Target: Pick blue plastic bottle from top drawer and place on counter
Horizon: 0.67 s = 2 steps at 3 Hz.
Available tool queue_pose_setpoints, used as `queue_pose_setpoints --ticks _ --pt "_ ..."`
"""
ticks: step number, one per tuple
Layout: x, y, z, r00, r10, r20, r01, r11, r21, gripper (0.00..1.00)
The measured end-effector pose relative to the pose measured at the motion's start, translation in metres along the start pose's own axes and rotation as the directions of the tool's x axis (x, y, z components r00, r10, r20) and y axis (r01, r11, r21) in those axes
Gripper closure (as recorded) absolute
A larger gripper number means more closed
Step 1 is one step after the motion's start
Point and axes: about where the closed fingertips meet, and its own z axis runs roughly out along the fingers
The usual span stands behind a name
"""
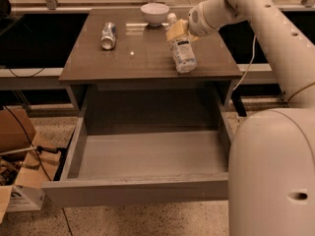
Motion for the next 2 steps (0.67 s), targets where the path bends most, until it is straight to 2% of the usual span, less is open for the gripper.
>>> queue_pose_setpoints --ticks 1,2 --pt "-0.0032 -0.0067 0.0335 0.999 -0.010 -0.032 0.010 0.9999 0.004 0.58" --pt "-0.0045 -0.0077 0.0347 1.000 -0.009 -0.028 0.010 0.9999 0.003 0.35"
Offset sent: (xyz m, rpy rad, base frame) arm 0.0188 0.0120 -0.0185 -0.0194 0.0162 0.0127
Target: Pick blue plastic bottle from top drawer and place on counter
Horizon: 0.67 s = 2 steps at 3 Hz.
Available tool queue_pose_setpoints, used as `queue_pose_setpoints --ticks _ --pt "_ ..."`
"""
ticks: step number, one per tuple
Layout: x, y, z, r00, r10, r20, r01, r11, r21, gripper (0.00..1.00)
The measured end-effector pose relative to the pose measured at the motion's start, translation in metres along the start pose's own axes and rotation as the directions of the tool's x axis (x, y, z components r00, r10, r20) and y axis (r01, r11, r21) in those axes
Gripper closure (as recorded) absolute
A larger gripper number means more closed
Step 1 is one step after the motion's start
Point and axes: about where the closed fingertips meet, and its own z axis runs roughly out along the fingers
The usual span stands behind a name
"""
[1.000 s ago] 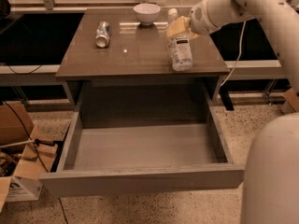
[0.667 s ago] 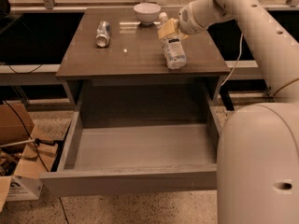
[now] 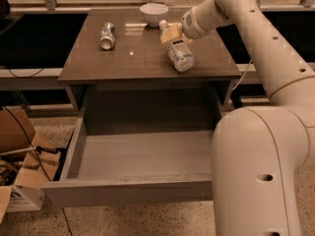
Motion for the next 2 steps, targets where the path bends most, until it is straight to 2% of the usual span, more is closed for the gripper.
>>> queue_pose_setpoints --ticks 1,2 --pt "0.0015 0.0006 0.0038 1.000 0.001 -0.005 -0.001 1.0000 -0.003 0.13" --pt "0.0026 0.0015 0.0071 1.000 0.000 -0.009 0.000 1.0000 -0.005 0.00"
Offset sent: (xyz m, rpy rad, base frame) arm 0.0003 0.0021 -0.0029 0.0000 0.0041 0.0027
